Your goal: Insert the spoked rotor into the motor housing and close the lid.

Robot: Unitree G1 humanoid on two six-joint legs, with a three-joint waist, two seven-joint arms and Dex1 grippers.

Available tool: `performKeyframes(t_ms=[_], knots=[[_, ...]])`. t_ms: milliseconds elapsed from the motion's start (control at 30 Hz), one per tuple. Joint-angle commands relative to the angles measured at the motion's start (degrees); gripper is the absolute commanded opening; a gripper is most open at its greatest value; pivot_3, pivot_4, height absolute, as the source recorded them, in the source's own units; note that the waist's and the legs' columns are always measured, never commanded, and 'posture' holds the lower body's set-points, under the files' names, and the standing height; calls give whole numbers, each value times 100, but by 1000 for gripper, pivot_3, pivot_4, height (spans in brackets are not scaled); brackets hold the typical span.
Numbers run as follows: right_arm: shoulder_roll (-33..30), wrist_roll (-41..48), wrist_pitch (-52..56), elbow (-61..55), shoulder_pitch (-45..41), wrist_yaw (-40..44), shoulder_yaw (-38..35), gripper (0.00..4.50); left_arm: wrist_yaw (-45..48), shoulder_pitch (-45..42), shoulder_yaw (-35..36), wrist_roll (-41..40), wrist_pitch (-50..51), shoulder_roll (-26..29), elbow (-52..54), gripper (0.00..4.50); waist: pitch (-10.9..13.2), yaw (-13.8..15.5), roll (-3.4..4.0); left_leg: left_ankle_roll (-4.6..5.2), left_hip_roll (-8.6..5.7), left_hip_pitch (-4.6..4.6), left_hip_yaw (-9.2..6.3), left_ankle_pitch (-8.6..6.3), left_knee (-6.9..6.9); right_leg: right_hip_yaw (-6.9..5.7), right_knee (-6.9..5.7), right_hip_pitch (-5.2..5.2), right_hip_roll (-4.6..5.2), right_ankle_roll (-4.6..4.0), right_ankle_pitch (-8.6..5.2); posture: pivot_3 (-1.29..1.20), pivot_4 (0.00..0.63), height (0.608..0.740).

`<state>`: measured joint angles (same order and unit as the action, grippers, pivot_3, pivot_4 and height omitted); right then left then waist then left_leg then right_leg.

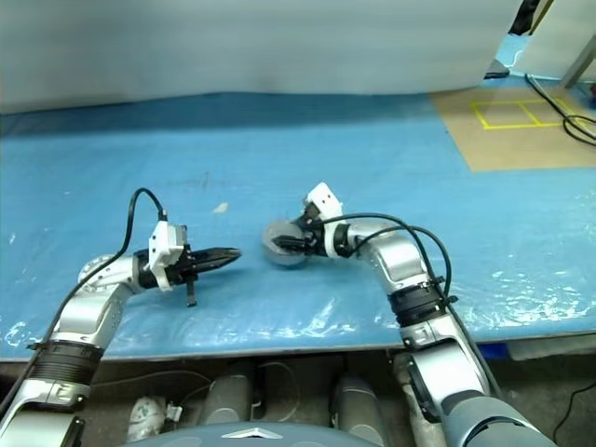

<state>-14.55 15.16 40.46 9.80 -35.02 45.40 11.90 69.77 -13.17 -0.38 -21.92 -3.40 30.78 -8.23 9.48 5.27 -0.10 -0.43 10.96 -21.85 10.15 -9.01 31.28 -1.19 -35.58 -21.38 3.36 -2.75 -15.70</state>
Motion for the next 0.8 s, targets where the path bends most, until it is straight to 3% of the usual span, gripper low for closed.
performKeyframes(t_ms=[33,333,533,800], knots=[[155,16,62,-6,-177,-289,-154,2965,16,-40,53,-32,-108,12,60,48,0,1,0,0,0,-5,0,0,0,0,0,-5,-1,0,0,0,150,740],[-98,-182,-186,-111,-113,-255,26,2965,-14,-34,30,-22,-142,-26,66,48,0,15,1,-2,-3,-51,1,1,1,-4,-4,-48,0,24,14,0,150,740],[57,80,48,-365,-99,-270,-65,2965,16,-66,31,-14,-158,-20,15,48,0,11,1,-2,-3,-66,0,1,4,-4,-14,-66,0,27,16,0,150,740],[-269,328,192,-966,-132,302,25,2965,42,-151,25,16,-185,-27,-75,48,0,14,1,-2,-3,-91,-1,1,7,-6,-15,-85,-1,30,19,0,150,740]])
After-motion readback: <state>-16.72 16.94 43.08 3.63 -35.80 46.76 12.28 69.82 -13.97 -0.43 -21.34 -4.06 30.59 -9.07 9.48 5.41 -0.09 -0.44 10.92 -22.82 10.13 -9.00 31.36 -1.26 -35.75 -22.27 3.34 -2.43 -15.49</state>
